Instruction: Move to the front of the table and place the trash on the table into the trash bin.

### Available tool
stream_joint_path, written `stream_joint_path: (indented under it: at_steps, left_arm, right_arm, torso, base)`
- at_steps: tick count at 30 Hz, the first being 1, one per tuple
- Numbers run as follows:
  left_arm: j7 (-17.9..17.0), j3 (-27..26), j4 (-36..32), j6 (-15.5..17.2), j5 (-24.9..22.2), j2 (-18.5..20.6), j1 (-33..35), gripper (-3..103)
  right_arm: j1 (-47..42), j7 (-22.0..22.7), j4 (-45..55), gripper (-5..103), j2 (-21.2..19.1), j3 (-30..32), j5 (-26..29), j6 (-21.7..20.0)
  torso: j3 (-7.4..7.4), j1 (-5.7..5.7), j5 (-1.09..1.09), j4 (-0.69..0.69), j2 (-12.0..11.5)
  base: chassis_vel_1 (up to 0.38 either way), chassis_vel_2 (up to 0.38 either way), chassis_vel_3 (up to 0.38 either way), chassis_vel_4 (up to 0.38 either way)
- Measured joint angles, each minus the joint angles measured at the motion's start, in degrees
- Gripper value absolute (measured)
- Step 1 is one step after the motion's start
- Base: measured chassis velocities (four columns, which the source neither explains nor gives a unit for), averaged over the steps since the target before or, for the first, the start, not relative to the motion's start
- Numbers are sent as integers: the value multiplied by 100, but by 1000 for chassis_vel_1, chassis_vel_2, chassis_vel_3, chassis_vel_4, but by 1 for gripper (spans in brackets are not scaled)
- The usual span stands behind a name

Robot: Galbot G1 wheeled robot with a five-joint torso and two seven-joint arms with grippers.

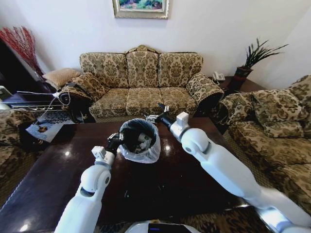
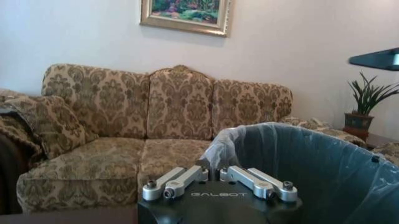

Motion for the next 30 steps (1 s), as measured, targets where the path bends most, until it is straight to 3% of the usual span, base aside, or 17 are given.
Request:
stream_joint_path:
  at_steps: [6, 15, 30]
  left_arm:
    - [-9, -43, -35, 23, -17, 9, 46, 3]
    - [-13, -107, -108, 23, -13, -43, 130, 3]
    - [-22, -66, -55, 22, -12, -46, 54, 3]
  right_arm:
    - [-1, -16, 295, 100, -84, -76, -134, -299]
    - [9, -116, 301, 100, -38, -219, -249, -366]
    - [-3, -196, 354, 100, -247, -141, -225, -410]
  torso:
    - [0, 0, -1, 1, 0]
    - [1, 3, 1, 1, -1]
    - [0, -1, -2, 2, -1]
  base:
    - [0, 0, 0, 0]
    - [68, -8, -79, -5]
    - [363, -51, -353, 60]
